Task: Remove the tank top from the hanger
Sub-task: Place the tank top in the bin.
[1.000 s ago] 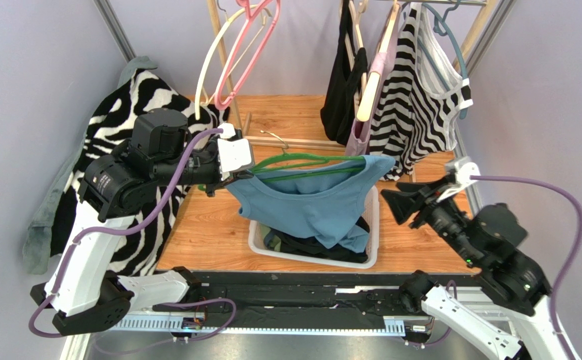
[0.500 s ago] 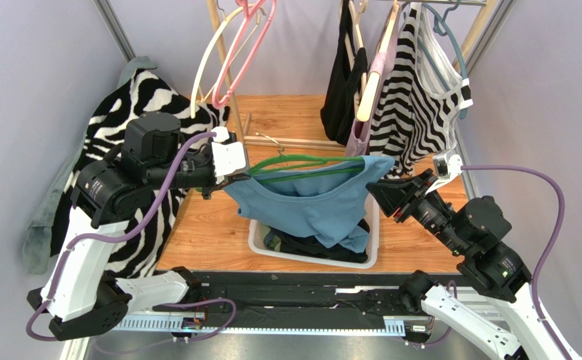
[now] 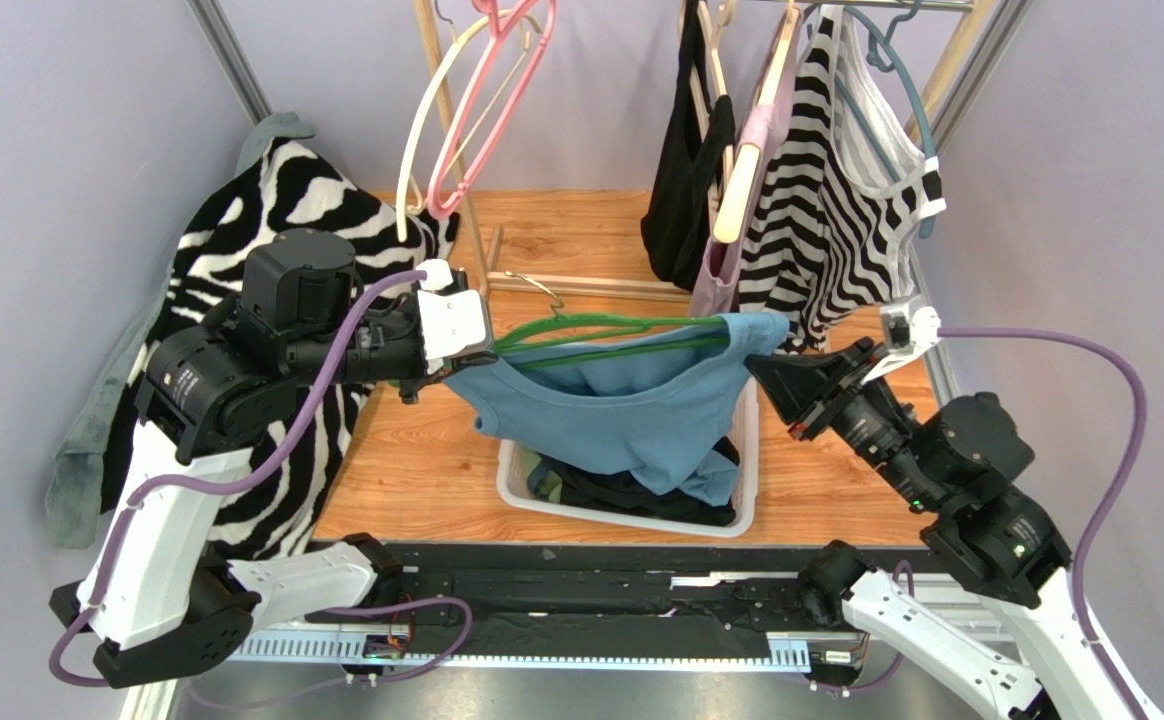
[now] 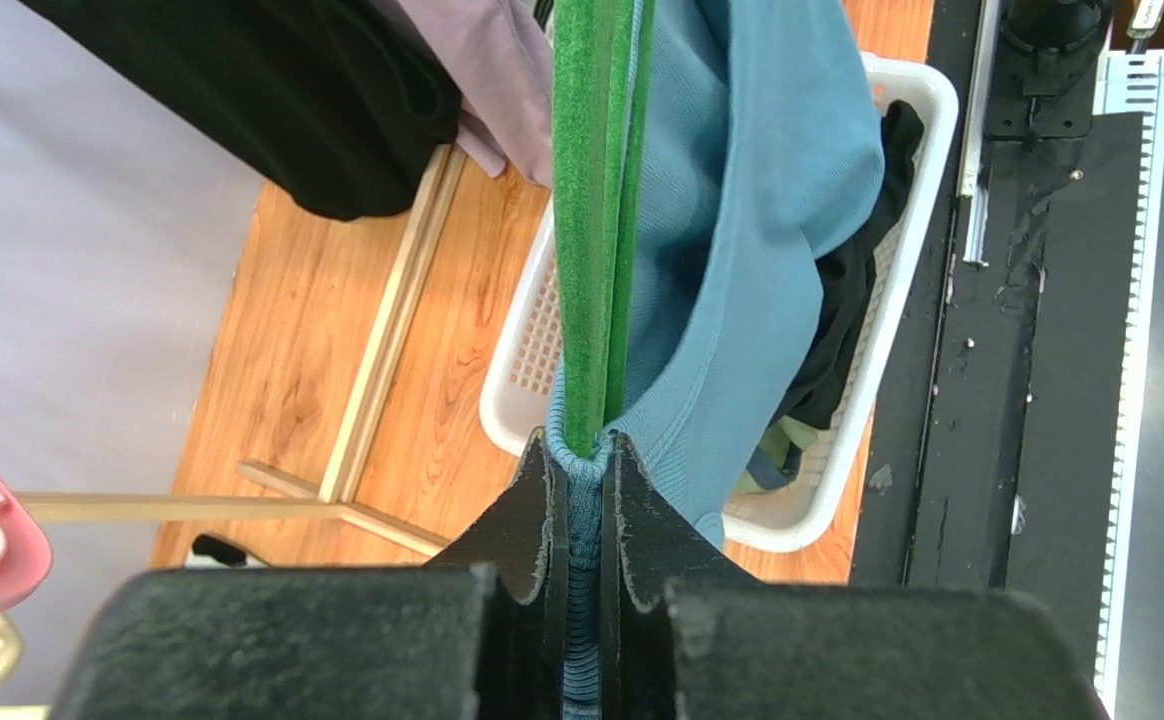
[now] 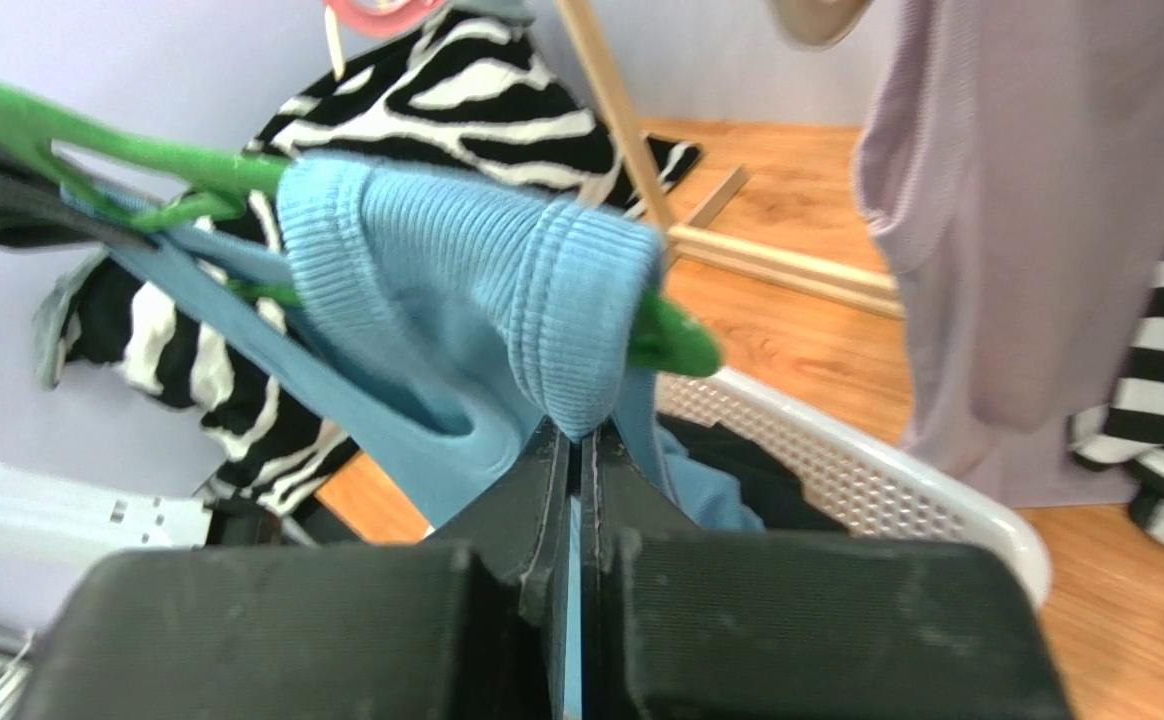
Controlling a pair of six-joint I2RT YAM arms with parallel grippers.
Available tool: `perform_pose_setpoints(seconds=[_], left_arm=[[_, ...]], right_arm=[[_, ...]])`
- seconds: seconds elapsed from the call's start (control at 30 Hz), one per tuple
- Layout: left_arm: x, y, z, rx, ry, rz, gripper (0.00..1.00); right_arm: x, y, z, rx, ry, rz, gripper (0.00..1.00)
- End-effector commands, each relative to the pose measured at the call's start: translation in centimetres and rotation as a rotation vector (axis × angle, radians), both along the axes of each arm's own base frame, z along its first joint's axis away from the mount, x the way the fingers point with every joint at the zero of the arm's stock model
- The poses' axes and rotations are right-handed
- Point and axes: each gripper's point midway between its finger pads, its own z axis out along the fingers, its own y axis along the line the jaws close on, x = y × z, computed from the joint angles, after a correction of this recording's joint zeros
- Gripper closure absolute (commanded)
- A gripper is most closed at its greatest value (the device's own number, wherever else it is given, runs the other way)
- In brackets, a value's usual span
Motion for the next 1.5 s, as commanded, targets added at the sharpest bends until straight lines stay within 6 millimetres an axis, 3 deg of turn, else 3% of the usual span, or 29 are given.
perform_pose_setpoints(seconds=[0.0, 0.07, 0.27, 0.37, 0.57, 0.7, 0.77, 0.8, 0.83, 0.87, 0.93, 0.97, 1.07, 1.17, 1.3, 1.33, 1.47], left_arm=[[-0.4, 0.2, 0.9, -0.031, -0.05, -0.012, 1.0], [-0.5, 0.4, 0.7, -0.022, -0.05, -0.013, 1.0], [-1.2, 1.3, 0.2, -0.008, -0.058, -0.005, 1.0], [-1.6, 1.8, 0.5, -0.011, -0.074, 0.003, 1.0], [-2.0, 2.1, 1.1, -0.025, -0.095, -0.001, 1.0], [-2.1, 1.8, 1.9, -0.044, -0.095, -0.014, 1.0], [-2.1, 1.3, 2.1, -0.05, -0.088, -0.03, 1.0], [-2.0, 1.2, 2.2, -0.053, -0.089, -0.033, 1.0], [-1.8, 1.1, 2.2, -0.05, -0.086, -0.033, 1.0], [-1.5, 0.7, 2.0, -0.044, -0.076, -0.039, 1.0], [-1.1, 0.3, 1.7, -0.035, -0.067, -0.045, 1.0], [-0.8, -0.1, 1.1, -0.022, -0.051, -0.054, 1.0], [-0.5, -0.8, 0.0, 0.015, -0.03, -0.082, 1.0], [-0.8, -1.5, -1.4, 0.058, 0.0, -0.12, 1.0], [-2.0, -2.0, -2.8, 0.106, 0.033, -0.195, 1.0], [-2.4, -2.3, -3.0, 0.109, 0.043, -0.221, 1.0], [-3.6, -2.5, -3.6, 0.14, 0.062, -0.29, 1.0]], right_arm=[[0.2, -4.6, 4.7, 0.04, -0.103, -0.201, 1.0], [0.3, -5.6, 6.2, 0.045, -0.106, -0.251, 1.0], [3.3, -7.0, 4.9, -0.047, -0.031, -0.42, 1.0], [3.8, -7.5, 3.4, -0.116, -0.01, -0.457, 1.0], [4.0, -8.3, -1.8, -0.243, 0.088, -0.492, 1.0], [3.6, -7.3, -5.3, -0.313, 0.153, -0.427, 1.0], [3.3, -6.6, -5.8, -0.343, 0.153, -0.371, 1.0], [2.8, -5.8, -5.6, -0.339, 0.143, -0.311, 0.98], [2.2, -5.3, -5.3, -0.347, 0.122, -0.262, 0.7], [1.5, -5.3, -4.1, -0.357, 0.068, -0.221, 0.52], [-0.7, -5.4, -2.0, -0.33, -0.03, -0.141, 0.29], [-1.7, -5.7, -0.1, -0.326, -0.11, -0.116, 0.25], [-4.5, -6.3, 3.9, -0.313, -0.257, -0.041, 0.21], [-6.2, -5.0, 6.3, -0.328, -0.334, 0.08, 0.2], [-6.6, -1.4, 6.9, -0.355, -0.358, 0.269, 0.23], [-5.9, -0.3, 6.7, -0.374, -0.341, 0.307, 0.24], [-5.8, 2.4, 6.6, -0.391, -0.347, 0.443, 0.3]])
